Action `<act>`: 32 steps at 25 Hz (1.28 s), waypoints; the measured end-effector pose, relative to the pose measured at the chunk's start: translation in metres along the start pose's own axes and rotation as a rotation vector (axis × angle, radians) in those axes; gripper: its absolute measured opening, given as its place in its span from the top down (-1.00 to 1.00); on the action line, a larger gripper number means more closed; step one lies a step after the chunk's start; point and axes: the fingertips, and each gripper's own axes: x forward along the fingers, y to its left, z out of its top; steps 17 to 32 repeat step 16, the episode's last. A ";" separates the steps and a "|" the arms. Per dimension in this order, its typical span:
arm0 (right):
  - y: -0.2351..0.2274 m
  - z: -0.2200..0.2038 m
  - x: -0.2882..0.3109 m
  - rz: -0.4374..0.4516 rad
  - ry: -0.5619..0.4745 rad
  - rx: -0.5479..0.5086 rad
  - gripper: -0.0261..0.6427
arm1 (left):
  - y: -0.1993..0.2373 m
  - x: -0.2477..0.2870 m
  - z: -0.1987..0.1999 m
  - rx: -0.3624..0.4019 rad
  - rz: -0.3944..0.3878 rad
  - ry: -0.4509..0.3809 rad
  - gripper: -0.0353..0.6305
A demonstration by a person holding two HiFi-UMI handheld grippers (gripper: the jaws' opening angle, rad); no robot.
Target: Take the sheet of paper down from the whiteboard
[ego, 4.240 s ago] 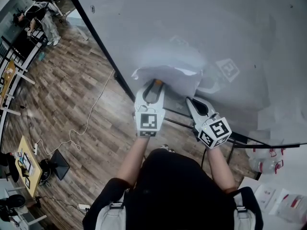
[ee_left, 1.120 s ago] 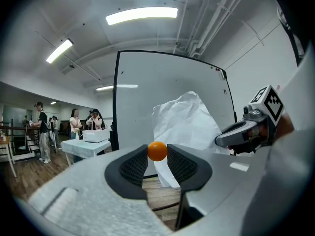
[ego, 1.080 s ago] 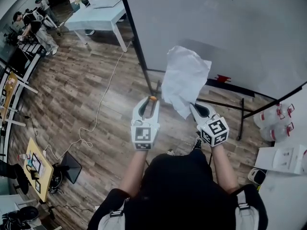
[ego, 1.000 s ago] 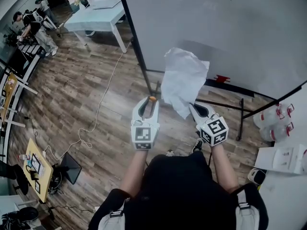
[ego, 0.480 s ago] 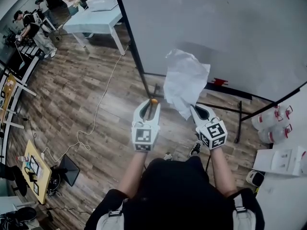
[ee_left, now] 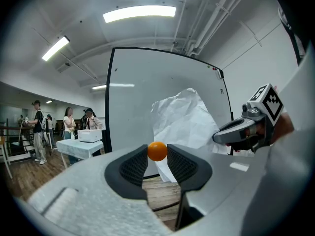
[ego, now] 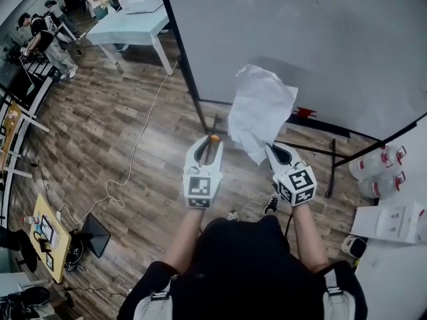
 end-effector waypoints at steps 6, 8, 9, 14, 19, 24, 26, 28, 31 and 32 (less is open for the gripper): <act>-0.003 0.003 -0.001 -0.013 -0.008 0.003 0.91 | 0.003 -0.001 0.004 0.003 0.009 0.002 0.49; -0.003 0.003 -0.002 -0.015 -0.007 0.004 0.91 | 0.002 -0.001 0.005 0.009 0.008 -0.003 0.49; -0.004 0.003 -0.003 -0.016 -0.006 0.004 0.91 | 0.001 0.000 0.005 0.006 0.006 -0.007 0.49; -0.007 0.002 -0.006 -0.025 -0.008 0.006 0.91 | -0.004 0.000 0.004 0.002 -0.004 0.001 0.49; -0.009 0.001 -0.008 -0.029 -0.009 0.007 0.91 | -0.005 -0.001 0.005 0.006 -0.004 0.006 0.49; -0.009 0.001 -0.008 -0.029 -0.009 0.007 0.91 | -0.005 -0.001 0.005 0.006 -0.004 0.006 0.49; -0.009 0.001 -0.008 -0.029 -0.009 0.007 0.91 | -0.005 -0.001 0.005 0.006 -0.004 0.006 0.49; -0.009 0.001 -0.008 -0.029 -0.009 0.007 0.91 | -0.005 -0.001 0.005 0.006 -0.004 0.006 0.49; -0.009 0.001 -0.008 -0.029 -0.009 0.007 0.91 | -0.005 -0.001 0.005 0.006 -0.004 0.006 0.49; -0.009 0.001 -0.008 -0.029 -0.009 0.007 0.91 | -0.005 -0.001 0.005 0.006 -0.004 0.006 0.49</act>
